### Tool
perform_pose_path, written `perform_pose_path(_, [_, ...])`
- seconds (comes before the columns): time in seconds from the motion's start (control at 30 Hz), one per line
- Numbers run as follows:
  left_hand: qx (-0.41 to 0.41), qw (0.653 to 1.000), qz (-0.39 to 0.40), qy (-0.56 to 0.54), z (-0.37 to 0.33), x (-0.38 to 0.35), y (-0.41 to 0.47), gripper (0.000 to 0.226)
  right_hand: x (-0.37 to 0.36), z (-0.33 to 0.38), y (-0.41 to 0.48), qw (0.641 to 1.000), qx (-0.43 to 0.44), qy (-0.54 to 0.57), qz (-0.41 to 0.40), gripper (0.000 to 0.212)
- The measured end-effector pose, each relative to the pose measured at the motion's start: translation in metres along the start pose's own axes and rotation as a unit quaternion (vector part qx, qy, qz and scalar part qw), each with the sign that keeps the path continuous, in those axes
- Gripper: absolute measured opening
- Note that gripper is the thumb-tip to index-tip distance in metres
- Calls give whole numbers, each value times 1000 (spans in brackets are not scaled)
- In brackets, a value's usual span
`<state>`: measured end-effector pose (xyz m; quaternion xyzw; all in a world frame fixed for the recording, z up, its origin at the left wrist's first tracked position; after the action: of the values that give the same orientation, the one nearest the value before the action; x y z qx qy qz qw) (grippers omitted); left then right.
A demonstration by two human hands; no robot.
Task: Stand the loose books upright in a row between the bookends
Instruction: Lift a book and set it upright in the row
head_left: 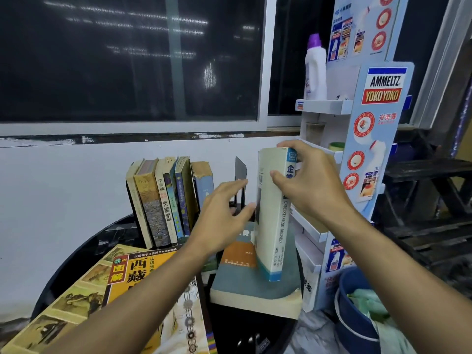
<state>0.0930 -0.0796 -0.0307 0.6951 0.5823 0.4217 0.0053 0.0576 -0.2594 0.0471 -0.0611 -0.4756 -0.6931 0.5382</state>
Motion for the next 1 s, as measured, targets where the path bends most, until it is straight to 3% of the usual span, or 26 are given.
perform_pose_path(0.27, [28, 978, 13, 208, 44, 47, 57, 64, -8, 9, 34, 1000, 16, -24, 2, 43])
perform_pose_path(0.47, [106, 915, 47, 385, 73, 62, 89, 58, -26, 19, 66, 998, 41, -43, -3, 36])
perform_pose_path(0.6, [119, 894, 64, 427, 93, 63, 95, 26, -41, 19, 87, 996, 60, -67, -15, 37])
perform_pose_path(0.73, [123, 881, 50, 455, 99, 61, 94, 19, -59, 13, 106, 996, 56, -59, -25, 42])
perform_pose_path(1.0, [127, 891, 38, 433, 104, 63, 98, 17, -116, -14, 121, 993, 91, -11, -71, 47])
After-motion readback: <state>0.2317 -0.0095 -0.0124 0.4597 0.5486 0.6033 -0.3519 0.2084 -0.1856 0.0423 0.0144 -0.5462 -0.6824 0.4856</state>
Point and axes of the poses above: each hand's wrist, its own y-axis towards the middle knuckle, its own x-axis out of the back of the hand, z = x × y, the point moved 1 cm from there along y, towards the middle knuckle, and after that the axes turned 9 degrees about z, right-handed, at the moved point
